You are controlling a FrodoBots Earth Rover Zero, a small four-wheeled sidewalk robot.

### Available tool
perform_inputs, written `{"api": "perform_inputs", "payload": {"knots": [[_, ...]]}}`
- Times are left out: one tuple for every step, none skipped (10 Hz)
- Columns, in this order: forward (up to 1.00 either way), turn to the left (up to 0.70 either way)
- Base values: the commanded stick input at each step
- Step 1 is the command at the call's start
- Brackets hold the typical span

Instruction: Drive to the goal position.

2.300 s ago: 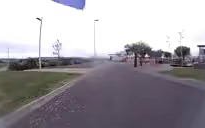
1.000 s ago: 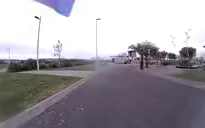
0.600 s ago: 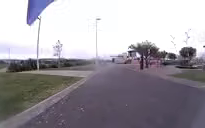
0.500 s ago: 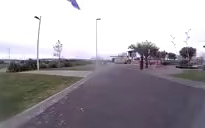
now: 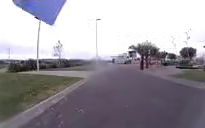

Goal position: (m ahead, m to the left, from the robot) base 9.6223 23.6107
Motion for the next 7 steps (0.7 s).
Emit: {"api": "perform_inputs", "payload": {"knots": [[0.85,-0.34],[0.85,-0.34],[0.85,-0.34],[0.85,-0.20],[0.85,-0.04],[0.85,0.00],[0.85,0.00]]}}
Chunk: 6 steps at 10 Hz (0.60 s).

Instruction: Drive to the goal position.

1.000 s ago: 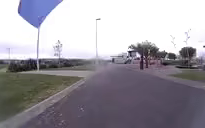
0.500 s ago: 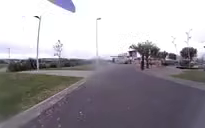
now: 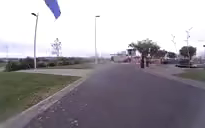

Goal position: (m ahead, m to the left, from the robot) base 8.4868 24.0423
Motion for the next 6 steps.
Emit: {"api": "perform_inputs", "payload": {"knots": [[0.85,0.00],[0.85,0.00],[0.85,0.00],[0.85,0.00],[0.85,0.00],[0.85,0.00]]}}
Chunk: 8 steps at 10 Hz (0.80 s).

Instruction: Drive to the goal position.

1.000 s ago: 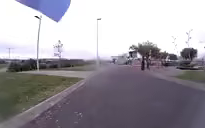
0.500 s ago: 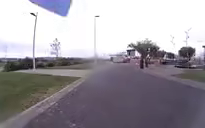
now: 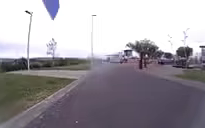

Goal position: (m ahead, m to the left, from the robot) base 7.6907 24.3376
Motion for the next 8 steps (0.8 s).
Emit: {"api": "perform_inputs", "payload": {"knots": [[0.85,0.00],[0.85,0.00],[0.85,0.00],[0.85,0.00],[0.85,0.00],[0.85,0.00],[0.85,0.00],[0.85,0.00]]}}
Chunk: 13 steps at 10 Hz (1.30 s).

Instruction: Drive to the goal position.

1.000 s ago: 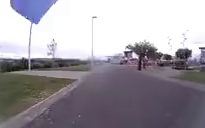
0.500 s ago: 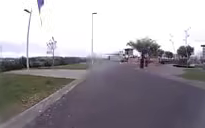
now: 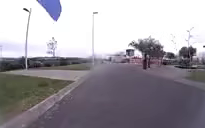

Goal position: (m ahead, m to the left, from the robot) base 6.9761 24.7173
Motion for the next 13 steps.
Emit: {"api": "perform_inputs", "payload": {"knots": [[0.85,0.00],[0.85,0.00],[0.85,0.00],[0.85,0.00],[0.85,0.00],[0.85,0.00],[0.85,0.00],[0.85,0.00],[0.85,0.00],[0.85,0.00],[0.85,0.05],[0.85,0.12],[0.85,0.34]]}}
